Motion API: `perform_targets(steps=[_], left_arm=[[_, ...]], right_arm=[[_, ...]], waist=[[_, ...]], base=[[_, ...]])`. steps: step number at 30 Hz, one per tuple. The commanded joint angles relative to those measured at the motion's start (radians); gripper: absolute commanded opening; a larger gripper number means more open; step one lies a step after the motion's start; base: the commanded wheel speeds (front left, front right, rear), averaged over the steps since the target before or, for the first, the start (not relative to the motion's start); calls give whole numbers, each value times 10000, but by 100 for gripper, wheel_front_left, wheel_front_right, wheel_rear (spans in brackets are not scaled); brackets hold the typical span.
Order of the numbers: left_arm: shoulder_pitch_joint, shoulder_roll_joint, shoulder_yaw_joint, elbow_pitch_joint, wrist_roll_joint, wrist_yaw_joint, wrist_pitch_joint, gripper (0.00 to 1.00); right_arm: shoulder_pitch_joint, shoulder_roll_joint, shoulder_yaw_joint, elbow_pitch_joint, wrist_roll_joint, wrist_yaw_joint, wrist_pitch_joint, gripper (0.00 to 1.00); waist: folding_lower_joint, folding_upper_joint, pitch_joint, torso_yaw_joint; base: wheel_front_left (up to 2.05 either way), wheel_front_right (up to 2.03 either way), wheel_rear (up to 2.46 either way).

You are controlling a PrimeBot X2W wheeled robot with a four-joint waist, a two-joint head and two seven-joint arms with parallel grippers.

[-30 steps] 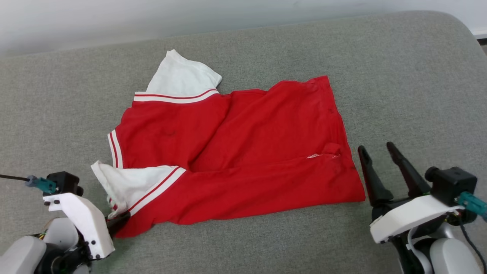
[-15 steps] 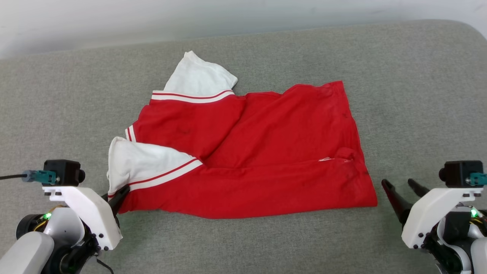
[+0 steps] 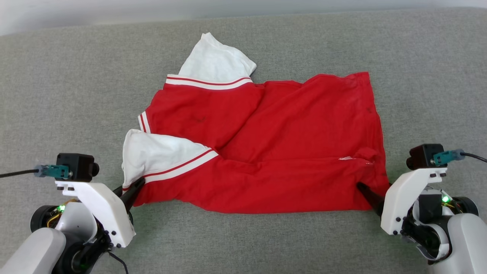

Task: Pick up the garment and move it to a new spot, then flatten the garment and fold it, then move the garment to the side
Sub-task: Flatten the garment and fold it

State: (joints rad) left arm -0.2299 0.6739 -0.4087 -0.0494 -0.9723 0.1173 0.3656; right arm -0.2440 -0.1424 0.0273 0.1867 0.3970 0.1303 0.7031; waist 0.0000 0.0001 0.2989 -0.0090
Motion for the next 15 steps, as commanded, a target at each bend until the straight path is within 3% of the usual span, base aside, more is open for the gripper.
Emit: perform_targets(steps=[1, 3, 4, 5, 15], left_arm=[[-65, -44, -9, 51, -25, -21, -53, 0], [-60, -78, -44, 113, -29, -75, -86, 0], [-55, -80, -78, 145, -27, -113, -64, 0], [-63, -133, -152, 211, -42, -196, -81, 0], [407, -389, -127, 415, -157, -58, -421, 0]], right_arm=[[196, 182, 326, 460, 71, 10, 248, 100], [179, 189, 516, 678, 226, 18, 368, 98], [166, 175, 609, 765, 294, 18, 446, 4], [7, 3, 712, 841, 390, 19, 365, 0], [-121, -722, 936, 198, 613, 15, -76, 0]], waist=[[0, -1, 6, 24], [0, -1, -22, 44], [0, -1, -47, 49], [0, -1, -197, 84], [0, -1, -1264, 173]], base=[[0, 0, 0], [0, 0, 0], [0, 0, 0], [0, 0, 0], [0, 0, 0]])
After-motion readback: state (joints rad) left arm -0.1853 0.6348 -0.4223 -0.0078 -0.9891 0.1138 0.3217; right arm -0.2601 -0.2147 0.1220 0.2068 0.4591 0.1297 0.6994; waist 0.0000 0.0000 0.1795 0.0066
